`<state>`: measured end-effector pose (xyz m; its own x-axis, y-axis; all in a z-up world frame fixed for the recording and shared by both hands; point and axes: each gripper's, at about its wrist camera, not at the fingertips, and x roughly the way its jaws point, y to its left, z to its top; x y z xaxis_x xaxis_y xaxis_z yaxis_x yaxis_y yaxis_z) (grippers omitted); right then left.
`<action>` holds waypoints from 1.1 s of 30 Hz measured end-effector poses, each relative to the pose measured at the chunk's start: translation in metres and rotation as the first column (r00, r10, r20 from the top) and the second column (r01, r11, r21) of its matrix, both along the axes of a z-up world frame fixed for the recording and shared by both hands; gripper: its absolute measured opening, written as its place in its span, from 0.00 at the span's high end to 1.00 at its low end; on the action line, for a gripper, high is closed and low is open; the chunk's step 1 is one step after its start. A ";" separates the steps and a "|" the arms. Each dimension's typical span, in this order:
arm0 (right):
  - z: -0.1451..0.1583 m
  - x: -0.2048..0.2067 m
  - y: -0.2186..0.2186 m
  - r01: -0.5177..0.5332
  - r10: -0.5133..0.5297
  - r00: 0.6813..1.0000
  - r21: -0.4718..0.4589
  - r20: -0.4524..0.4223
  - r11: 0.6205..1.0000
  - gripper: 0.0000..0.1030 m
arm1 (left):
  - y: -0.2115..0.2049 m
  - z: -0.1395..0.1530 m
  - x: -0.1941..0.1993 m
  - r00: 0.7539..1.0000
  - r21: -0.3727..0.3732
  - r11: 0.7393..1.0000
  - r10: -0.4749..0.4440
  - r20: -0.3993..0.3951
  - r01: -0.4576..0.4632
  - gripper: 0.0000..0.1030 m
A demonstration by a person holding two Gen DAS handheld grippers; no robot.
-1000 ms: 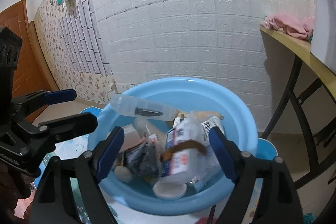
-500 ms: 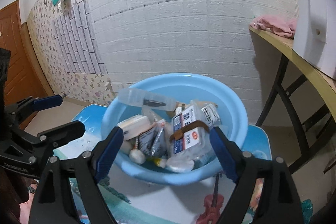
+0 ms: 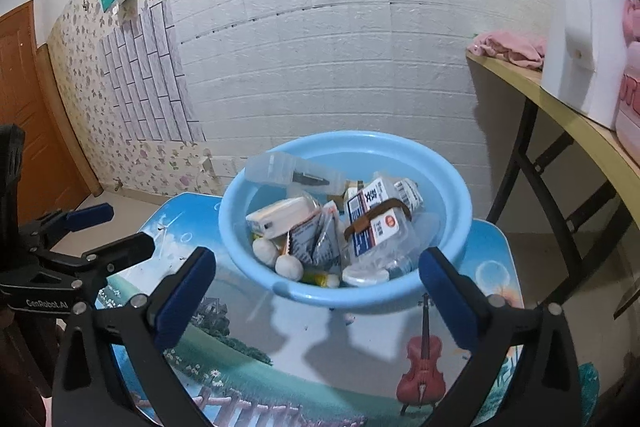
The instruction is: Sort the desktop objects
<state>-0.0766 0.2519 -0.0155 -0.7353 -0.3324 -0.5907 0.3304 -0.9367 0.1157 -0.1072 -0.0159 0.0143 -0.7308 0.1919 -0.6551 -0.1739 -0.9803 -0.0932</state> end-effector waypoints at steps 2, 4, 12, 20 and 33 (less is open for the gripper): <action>0.000 0.003 -0.001 0.007 -0.007 1.000 0.003 -0.001 1.000 0.00 | -0.003 -0.004 0.003 1.000 -0.011 1.000 0.007 0.010 -0.007 0.00; 0.000 0.007 -0.002 0.012 -0.012 1.000 0.000 -0.005 1.000 0.00 | -0.004 -0.008 0.004 1.000 -0.008 1.000 0.000 0.029 0.001 0.00; 0.001 0.015 -0.006 0.034 -0.034 0.999 0.020 -0.013 0.999 0.00 | -0.016 -0.006 0.015 0.999 0.073 0.997 -0.035 0.041 0.032 0.00; -0.001 0.020 -0.001 0.041 -0.041 0.999 0.006 -0.004 0.999 0.00 | -0.009 -0.006 0.020 0.999 0.018 1.000 -0.013 0.034 0.012 0.00; 0.004 0.030 0.003 0.064 -0.063 0.997 0.013 -0.050 0.998 0.00 | -0.005 0.000 0.029 0.999 -0.038 0.999 0.032 -0.002 -0.032 0.00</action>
